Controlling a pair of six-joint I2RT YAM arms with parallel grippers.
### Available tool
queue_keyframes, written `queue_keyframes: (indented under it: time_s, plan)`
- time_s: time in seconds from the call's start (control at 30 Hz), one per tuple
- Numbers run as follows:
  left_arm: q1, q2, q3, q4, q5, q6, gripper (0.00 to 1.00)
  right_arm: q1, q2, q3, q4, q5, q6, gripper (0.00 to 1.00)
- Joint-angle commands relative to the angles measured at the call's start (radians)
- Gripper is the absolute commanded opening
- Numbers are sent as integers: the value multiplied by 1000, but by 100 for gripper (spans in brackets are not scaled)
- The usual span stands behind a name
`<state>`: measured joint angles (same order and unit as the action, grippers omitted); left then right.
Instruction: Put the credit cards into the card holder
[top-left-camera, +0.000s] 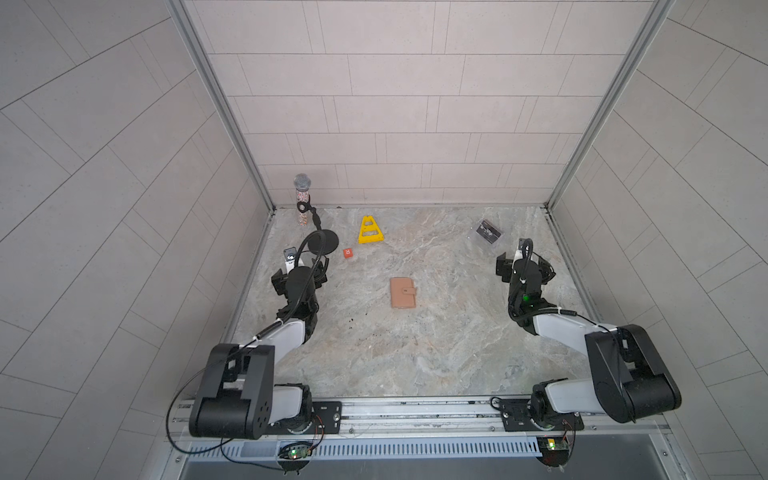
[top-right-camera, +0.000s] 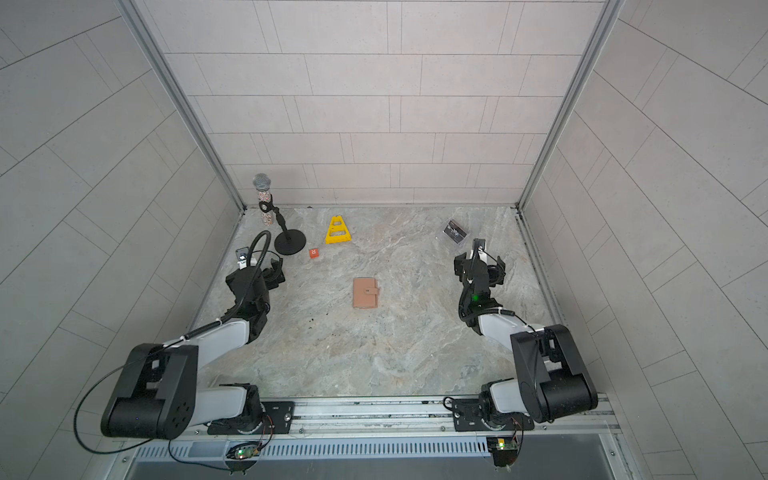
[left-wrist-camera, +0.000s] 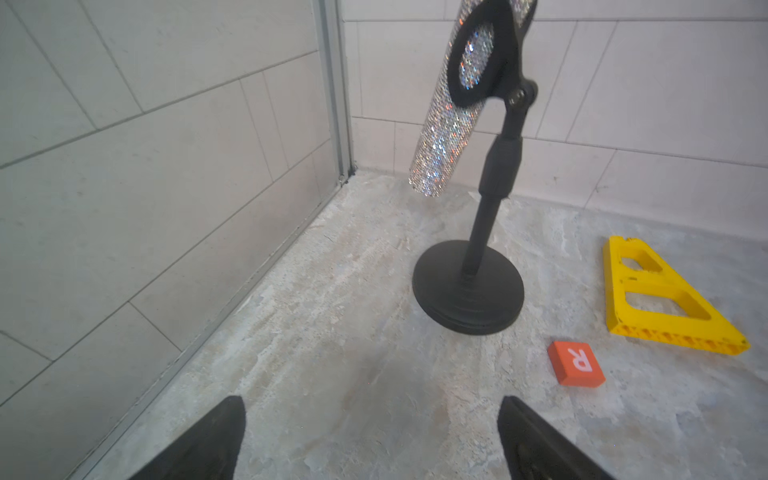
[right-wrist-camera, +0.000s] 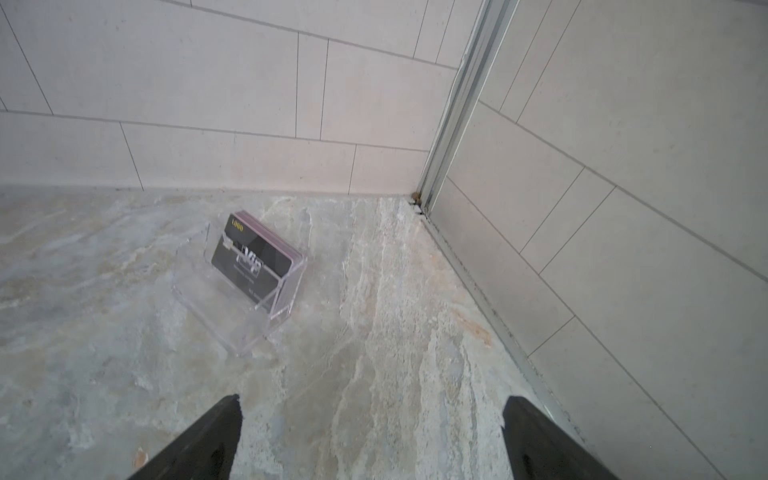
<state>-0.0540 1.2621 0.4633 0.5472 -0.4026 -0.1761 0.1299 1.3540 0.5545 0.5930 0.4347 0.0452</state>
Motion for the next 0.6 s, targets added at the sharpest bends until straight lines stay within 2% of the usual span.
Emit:
queue_keyframes:
  time_s: [0.0, 0.13, 0.23, 0.3, 0.43, 0.57]
  plan:
    - [-7, -95, 140, -436, -66, -265, 100, -28, -3, 133, -330, -87, 35, 100]
    - [-13, -150, 253, -704, 72, -429, 100, -109, 75, 311, -510, -337, 35, 98]
    - [-15, -177, 315, -847, 214, -453, 100, -162, 177, 460, -618, -511, 16, 96]
    - [-14, -198, 358, -939, 313, -438, 100, -180, 250, 550, -674, -582, -15, 95]
    - [-15, -246, 408, -1078, 513, -325, 100, -195, 392, 702, -751, -665, -84, 94]
    - [-15, -287, 415, -1157, 621, -193, 100, -209, 517, 853, -828, -685, -128, 92]
